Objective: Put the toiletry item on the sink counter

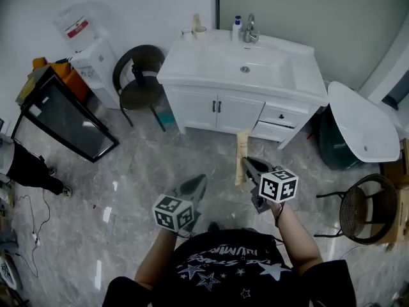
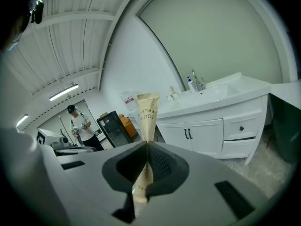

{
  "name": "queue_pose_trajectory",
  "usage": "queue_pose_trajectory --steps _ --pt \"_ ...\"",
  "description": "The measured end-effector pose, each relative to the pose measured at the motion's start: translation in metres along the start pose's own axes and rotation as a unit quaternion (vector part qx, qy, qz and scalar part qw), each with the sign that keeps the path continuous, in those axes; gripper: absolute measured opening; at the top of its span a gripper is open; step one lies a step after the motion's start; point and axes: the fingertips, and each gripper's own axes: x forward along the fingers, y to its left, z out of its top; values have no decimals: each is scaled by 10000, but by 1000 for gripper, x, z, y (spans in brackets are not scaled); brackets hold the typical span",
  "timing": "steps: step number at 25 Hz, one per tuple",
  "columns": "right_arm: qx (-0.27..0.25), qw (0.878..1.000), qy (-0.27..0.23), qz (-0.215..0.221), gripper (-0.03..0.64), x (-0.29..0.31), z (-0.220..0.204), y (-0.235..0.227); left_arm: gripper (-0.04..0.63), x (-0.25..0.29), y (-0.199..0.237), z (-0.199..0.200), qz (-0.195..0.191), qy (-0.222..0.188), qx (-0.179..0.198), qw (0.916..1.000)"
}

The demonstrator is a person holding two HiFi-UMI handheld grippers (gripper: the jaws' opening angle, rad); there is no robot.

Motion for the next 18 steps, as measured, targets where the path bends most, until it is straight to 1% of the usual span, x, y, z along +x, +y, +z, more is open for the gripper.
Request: queue_pose_trajectory --steps 5,8,12,14,18 --pt "9 10000 -46 -77 18 24 4 10 20 -8 28 6 17 -55 -86 9999" --pt "87 9999 -11 -133 18 33 4 7 20 -7 41 9 77 -63 -172 9998" --pt "199 9996 52 -191 20 47 7 -8 20 3 50 14 33 -48 -246 9997" --pt "230 9996 28 -180 18 57 15 -17 20 12 58 18 80 -27 -221 9997" --pt "235 9997 11 -23 19 88 35 -36 20 35 78 32 240 -98 -281 9993"
